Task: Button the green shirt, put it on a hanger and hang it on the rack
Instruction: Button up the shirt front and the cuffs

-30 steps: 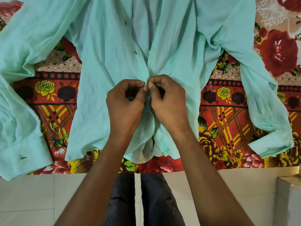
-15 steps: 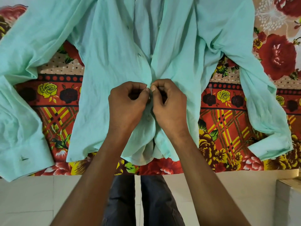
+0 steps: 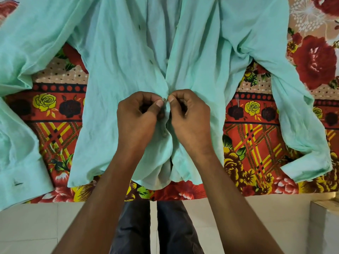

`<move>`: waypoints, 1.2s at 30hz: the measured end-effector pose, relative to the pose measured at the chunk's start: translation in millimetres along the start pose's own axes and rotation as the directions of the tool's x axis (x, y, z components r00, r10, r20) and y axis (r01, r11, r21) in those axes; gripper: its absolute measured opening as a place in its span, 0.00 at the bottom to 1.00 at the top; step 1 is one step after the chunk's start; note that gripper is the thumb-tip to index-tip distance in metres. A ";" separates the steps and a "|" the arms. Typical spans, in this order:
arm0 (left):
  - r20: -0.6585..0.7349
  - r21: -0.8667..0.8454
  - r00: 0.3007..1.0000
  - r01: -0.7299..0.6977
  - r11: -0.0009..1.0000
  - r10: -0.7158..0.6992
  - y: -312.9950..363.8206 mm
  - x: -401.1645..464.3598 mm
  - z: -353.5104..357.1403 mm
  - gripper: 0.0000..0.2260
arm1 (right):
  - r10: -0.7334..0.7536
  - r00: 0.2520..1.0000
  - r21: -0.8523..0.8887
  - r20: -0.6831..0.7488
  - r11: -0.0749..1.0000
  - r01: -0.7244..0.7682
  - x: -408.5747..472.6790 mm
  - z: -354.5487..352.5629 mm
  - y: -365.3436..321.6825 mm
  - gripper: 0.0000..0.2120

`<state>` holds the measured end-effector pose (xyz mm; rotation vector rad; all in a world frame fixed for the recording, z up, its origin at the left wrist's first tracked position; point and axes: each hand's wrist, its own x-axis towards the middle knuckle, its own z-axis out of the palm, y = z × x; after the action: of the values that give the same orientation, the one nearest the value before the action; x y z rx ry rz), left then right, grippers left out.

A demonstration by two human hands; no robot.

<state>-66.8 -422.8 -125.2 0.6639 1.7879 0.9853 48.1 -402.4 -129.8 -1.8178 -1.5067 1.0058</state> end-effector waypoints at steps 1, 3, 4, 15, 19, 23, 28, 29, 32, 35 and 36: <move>0.005 -0.015 1.000 0.030 0.999 -0.030 1.9 -0.1 0.4 0.03 | 0.004 1.000 -0.008 -0.012 1.000 -0.004 -0.2 0.4 -0.7 0.03; 0.029 0.005 0.996 0.080 0.997 -0.080 6.0 1.3 0.4 0.03 | 0.006 1.000 -0.078 0.030 0.997 -0.004 2.5 -1.8 -2.0 0.02; 0.034 0.041 0.995 0.089 0.995 -0.091 9.5 3.2 0.0 0.03 | 0.015 0.996 -0.135 0.083 0.991 -0.004 6.3 -3.9 -3.9 0.02; -0.048 0.577 0.920 -0.292 0.762 0.389 47.1 61.1 22.7 0.11 | -0.193 0.981 -0.260 0.017 0.947 0.190 73.2 4.8 -26.3 0.08; -0.035 0.678 0.939 -0.230 0.698 0.343 43.7 75.8 24.3 0.12 | -0.154 0.986 -0.369 0.057 0.915 0.164 88.2 12.3 -22.1 0.06; -0.088 0.649 0.946 -0.182 0.739 0.311 47.1 74.8 18.5 0.06 | -0.133 0.988 -0.455 0.080 0.877 0.155 90.8 12.1 -24.8 0.07; -0.132 0.267 0.988 -0.037 0.963 0.075 60.0 68.2 12.4 0.06 | -0.112 0.993 -0.346 -0.024 0.933 0.097 85.9 6.2 -27.4 0.05; -0.126 0.163 0.992 -0.001 0.987 0.022 62.1 66.9 12.5 0.06 | -0.100 0.994 -0.288 -0.043 0.954 0.083 84.3 4.2 -28.9 0.05; -0.090 -0.055 0.992 0.086 0.995 -0.091 64.3 60.4 15.3 0.05 | -0.031 0.997 -0.076 -0.068 0.997 0.026 77.3 0.2 -36.8 0.06; -0.047 -0.110 0.994 0.090 0.990 -0.095 62.4 52.9 19.3 0.06 | 0.059 0.998 0.108 -0.037 0.993 -0.054 73.0 -0.5 -41.3 0.05; -0.043 -0.119 0.995 0.084 0.989 -0.090 61.4 51.3 20.3 0.06 | 0.078 0.997 0.136 -0.026 0.988 -0.074 72.2 -0.7 -42.0 0.05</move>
<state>-67.7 -343.6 -102.0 0.4888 1.7704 1.0461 31.5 -323.1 -109.2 -1.7984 -1.3262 1.0833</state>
